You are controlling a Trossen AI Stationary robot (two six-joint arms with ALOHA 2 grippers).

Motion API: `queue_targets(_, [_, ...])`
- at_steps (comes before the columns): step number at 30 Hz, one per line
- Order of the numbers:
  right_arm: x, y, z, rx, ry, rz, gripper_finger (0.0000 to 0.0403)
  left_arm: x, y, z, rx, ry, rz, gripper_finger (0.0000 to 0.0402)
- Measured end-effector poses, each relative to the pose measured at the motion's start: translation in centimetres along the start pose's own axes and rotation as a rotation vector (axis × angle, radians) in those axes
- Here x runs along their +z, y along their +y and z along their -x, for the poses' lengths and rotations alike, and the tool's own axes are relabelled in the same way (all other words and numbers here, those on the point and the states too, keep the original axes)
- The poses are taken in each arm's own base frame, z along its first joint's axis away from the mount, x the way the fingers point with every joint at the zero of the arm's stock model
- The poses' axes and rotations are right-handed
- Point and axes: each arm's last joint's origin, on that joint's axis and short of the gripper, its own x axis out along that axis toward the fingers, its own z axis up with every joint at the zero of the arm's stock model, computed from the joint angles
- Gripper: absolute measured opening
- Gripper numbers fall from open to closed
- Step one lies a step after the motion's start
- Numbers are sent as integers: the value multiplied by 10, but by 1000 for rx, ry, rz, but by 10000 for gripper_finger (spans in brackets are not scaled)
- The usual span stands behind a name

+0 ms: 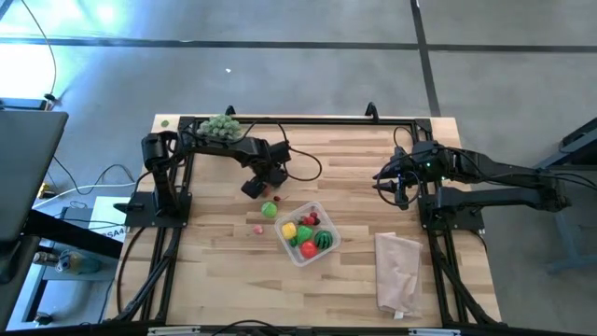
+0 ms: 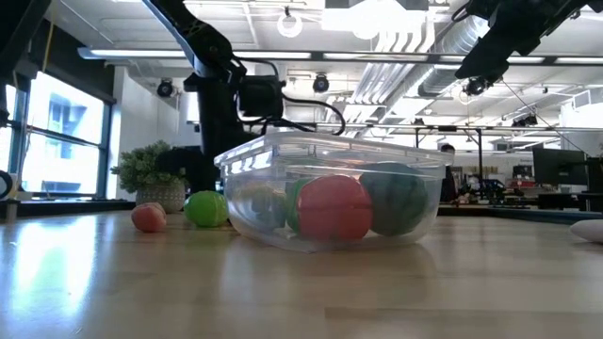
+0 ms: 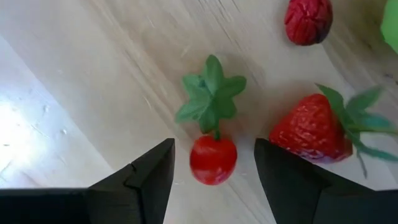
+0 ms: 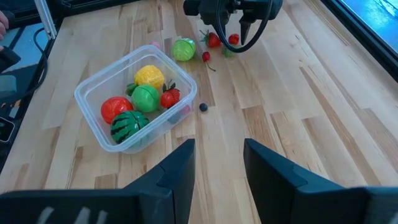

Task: Pick and placing Produce into tupperware
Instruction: Put the red cherry into the transparent bin

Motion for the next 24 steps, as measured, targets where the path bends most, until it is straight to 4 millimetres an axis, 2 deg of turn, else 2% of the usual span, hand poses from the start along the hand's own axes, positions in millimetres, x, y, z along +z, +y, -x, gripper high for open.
queue_targets(19, [0,0,0,0,0,0,129,0,0,0,-1,0,26,209])
queue_targets(24, [0,0,0,0,0,0,129,0,0,0,-1,1,28,184])
